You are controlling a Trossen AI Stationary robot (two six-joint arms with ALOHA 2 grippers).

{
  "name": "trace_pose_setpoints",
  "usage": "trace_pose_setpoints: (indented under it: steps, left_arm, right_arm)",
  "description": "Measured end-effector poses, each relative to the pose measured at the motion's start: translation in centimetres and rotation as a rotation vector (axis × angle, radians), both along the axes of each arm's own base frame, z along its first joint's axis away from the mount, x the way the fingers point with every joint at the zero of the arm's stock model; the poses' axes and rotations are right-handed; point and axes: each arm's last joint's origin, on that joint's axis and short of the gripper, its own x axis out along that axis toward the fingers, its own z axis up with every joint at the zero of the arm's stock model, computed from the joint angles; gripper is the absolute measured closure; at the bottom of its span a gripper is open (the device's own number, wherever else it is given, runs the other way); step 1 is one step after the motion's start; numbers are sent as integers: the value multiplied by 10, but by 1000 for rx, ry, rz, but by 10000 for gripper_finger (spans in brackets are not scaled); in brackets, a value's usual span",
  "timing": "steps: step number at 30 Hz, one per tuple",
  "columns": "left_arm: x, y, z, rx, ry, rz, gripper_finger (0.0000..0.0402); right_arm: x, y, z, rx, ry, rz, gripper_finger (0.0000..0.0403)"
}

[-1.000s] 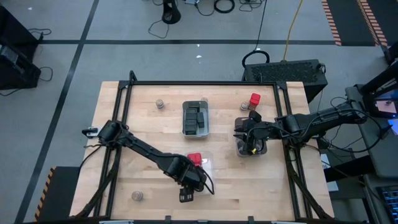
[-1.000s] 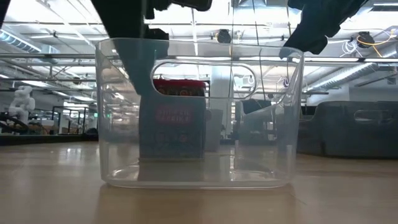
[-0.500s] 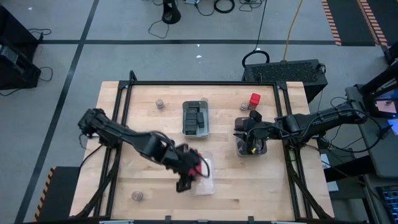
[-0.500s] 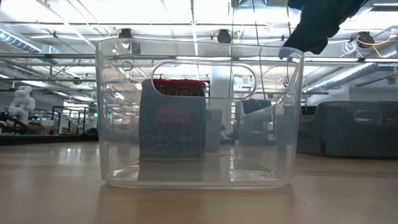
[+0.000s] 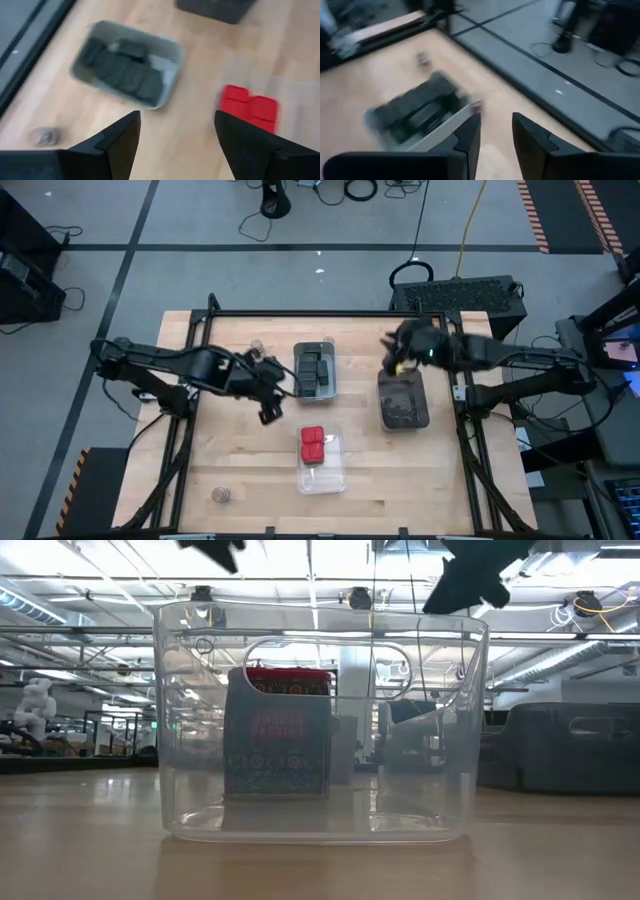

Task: Sort spices by type
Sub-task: Put the red spice can into the transparent bin

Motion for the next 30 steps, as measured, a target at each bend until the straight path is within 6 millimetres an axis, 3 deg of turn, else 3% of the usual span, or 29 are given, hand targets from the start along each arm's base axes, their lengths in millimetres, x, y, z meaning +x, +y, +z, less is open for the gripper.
trace_pose_setpoints:
  steps: [4,8,13,18,23,30]
  left_arm:
    - [-27,23,-18,13,12,83,142]
    - [-39,30,-32,-62,-109,79,142]
    - [-39,23,-36,-114,-230,-50,142]
    - [-39,20,-40,-93,-225,-101,142]
    - [-38,18,-43,-80,-224,-126,142]
    - [-38,16,-42,-77,-230,-140,142]
  right_arm:
    - [-6,-31,16,25,89,-153,279]
    - [-4,-60,14,75,169,-255,238]
    - [5,-91,-10,197,242,-296,173]
    - [0,-124,-36,357,279,-564,127]
    - [-6,-148,-64,527,412,-670,122]
    - [-3,-162,-87,625,460,-704,125]
